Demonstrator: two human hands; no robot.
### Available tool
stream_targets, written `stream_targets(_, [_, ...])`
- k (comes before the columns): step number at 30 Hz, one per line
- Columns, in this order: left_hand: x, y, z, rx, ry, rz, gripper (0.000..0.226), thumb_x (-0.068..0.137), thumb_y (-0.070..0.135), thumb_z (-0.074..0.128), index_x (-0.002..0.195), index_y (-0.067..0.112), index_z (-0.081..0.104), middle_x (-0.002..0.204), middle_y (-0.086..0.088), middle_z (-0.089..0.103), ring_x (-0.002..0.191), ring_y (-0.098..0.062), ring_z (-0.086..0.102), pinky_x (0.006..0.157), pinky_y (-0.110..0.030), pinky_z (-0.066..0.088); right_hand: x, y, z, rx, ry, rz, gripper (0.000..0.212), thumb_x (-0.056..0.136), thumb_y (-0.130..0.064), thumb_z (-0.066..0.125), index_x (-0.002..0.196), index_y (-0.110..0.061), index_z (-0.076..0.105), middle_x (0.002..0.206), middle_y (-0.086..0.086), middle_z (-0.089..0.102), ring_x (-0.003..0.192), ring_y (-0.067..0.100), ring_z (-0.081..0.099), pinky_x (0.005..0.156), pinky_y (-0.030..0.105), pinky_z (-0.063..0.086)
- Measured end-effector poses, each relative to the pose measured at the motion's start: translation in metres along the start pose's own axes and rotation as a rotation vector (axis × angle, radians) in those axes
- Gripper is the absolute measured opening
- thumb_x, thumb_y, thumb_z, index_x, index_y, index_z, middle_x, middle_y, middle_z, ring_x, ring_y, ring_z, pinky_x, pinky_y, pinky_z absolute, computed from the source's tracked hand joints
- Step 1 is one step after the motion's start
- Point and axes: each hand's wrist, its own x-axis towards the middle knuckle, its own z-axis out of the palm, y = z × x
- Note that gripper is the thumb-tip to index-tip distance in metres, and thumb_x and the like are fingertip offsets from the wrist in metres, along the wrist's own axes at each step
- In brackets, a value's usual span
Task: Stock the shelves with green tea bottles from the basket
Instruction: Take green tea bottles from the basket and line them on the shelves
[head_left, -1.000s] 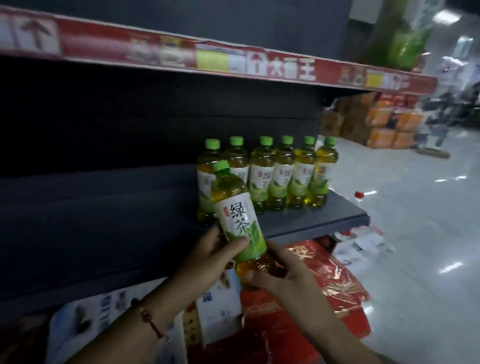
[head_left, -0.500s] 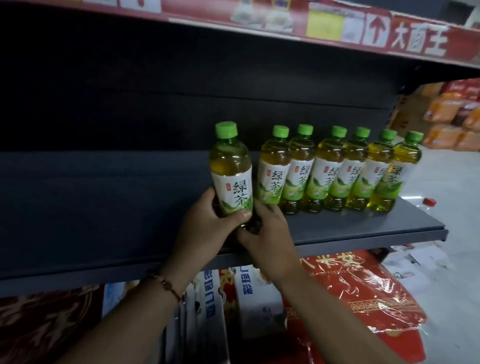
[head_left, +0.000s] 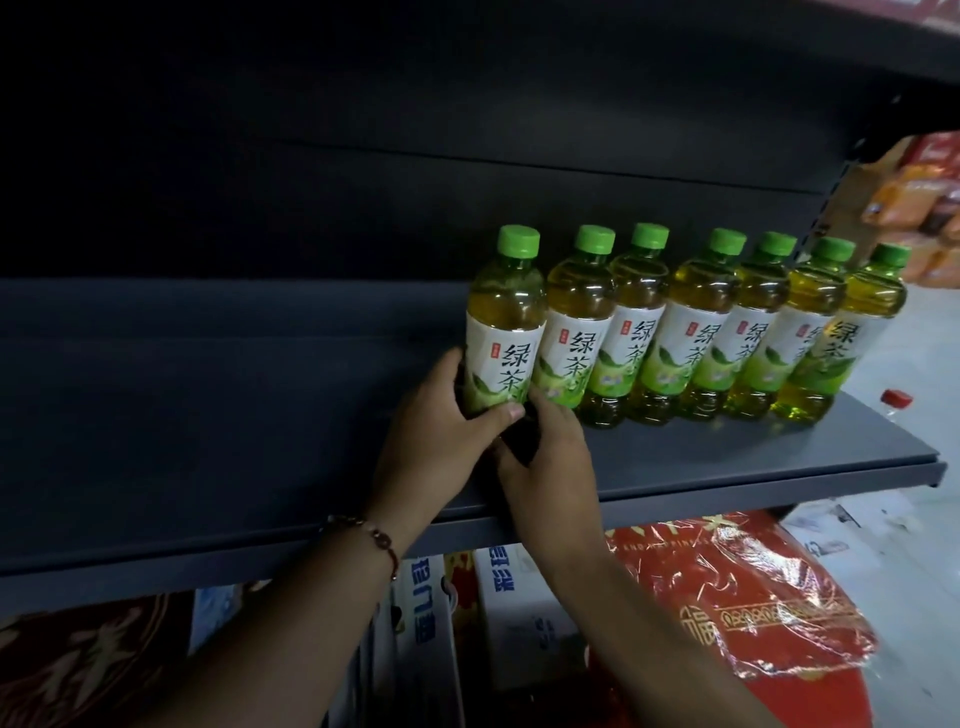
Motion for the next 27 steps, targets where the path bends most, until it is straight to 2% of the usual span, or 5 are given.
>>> stream_targets(4, [0.01, -0.003, 0.003, 0.001, -0.012, 0.002, 0.054, 0.081, 0.03, 0.078, 0.129, 0.036, 0.055, 0.116, 0.017, 0.067, 0.106, 0.0, 0.063, 0.09, -0.035, 0.056, 0.001, 0.001, 0.002, -0.033, -0.037, 0.009, 0.072, 0.086, -0.007, 0.066, 0.15, -0.025, 0.038, 0.141, -0.005, 0.044, 0.13, 0.003, 0.039, 0.101, 0.002, 0.03])
stream_targets(13, [0.014, -0.004, 0.002, 0.061, -0.021, 0.021, 0.057, 0.084, 0.032, 0.075, 0.135, 0.038, 0.051, 0.121, 0.018, 0.066, 0.11, -0.001, 0.062, 0.094, -0.039, 0.054, 0.007, 0.0, -0.003, -0.006, -0.121, 0.01, 0.072, 0.083, -0.008, 0.066, 0.149, -0.022, 0.039, 0.144, -0.004, 0.048, 0.132, 0.008, 0.043, 0.108, 0.02, 0.036])
stream_targets(19, [-0.01, 0.01, -0.01, 0.522, -0.069, 0.01, 0.053, 0.094, 0.048, 0.056, 0.145, 0.038, 0.042, 0.132, 0.004, 0.06, 0.115, -0.019, 0.059, 0.083, -0.033, 0.049, 0.0, -0.008, -0.027, -0.086, -0.233, -0.059, 0.064, 0.084, -0.012, 0.065, 0.144, -0.022, 0.045, 0.136, -0.001, 0.054, 0.127, 0.015, 0.049, 0.106, 0.032, 0.044])
stream_targets(22, [-0.033, 0.025, -0.016, 0.707, -0.127, 0.023, 0.05, 0.098, 0.048, 0.05, 0.145, 0.032, 0.043, 0.136, 0.001, 0.055, 0.115, -0.021, 0.056, 0.077, -0.029, 0.042, -0.014, -0.011, -0.056, -0.268, -0.294, -0.081, 0.071, 0.089, -0.017, 0.067, 0.151, -0.021, 0.033, 0.143, 0.001, 0.046, 0.13, 0.016, 0.044, 0.101, 0.022, 0.039])
stream_targets(27, [-0.083, 0.058, 0.014, 0.791, -0.246, 0.15, 0.069, 0.097, 0.053, 0.047, 0.156, 0.024, 0.025, 0.162, 0.002, 0.025, 0.145, -0.023, 0.028, 0.115, -0.042, 0.03, -0.049, 0.001, -0.13, -0.669, -0.388, -0.066, 0.081, 0.095, -0.034, 0.06, 0.159, -0.021, 0.012, 0.165, 0.003, 0.014, 0.152, 0.024, 0.014, 0.12, 0.032, 0.019])
